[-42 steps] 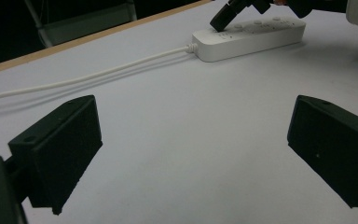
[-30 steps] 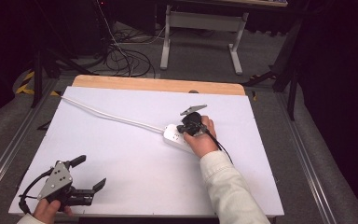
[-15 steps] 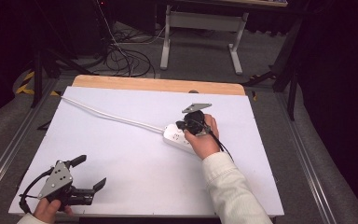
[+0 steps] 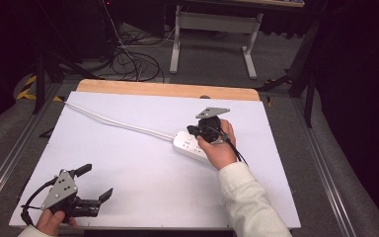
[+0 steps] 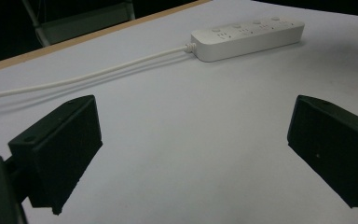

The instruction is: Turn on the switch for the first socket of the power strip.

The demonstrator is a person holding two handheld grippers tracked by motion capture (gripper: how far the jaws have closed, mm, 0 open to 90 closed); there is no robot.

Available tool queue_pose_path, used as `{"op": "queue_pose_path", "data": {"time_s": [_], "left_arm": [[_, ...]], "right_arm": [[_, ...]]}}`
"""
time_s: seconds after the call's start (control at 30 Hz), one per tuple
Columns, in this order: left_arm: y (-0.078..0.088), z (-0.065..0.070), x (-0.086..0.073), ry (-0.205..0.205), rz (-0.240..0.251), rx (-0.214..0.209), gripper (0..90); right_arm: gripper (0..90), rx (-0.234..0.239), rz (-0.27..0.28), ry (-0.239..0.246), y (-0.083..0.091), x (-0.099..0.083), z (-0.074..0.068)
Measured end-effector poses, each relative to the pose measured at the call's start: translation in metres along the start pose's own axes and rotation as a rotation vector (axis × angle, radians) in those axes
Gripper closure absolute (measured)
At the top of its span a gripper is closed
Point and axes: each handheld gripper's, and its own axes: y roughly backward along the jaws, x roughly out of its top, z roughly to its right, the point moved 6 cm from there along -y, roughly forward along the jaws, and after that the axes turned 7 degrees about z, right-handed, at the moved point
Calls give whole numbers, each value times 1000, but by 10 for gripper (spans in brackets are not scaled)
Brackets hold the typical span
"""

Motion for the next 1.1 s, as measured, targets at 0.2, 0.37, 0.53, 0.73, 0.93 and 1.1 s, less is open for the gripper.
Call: {"op": "queue_pose_path", "data": {"time_s": [0.2, 0.37, 0.53, 0.73, 0.93, 1.1], "left_arm": [[0, 0, 0, 0, -1, -1, 35], [0, 0, 0, 2, -1, 1, 35], [0, 0, 0, 1, -1, 0, 35], [0, 0, 0, 3, 1, 2, 35], [0, 1, 0, 11, 2, -1, 35], [1, 1, 1, 15, 5, -5, 34]], "right_arm": [[763, 21, 36, -8, 7, 4, 0], [613, 31, 83, 22, 17, 10, -5], [430, 44, 134, 24, 31, 15, -11], [336, 51, 147, 37, 50, 16, -20], [266, 68, 186, 53, 69, 16, -30], [236, 72, 201, 38, 84, 10, -33]]}}
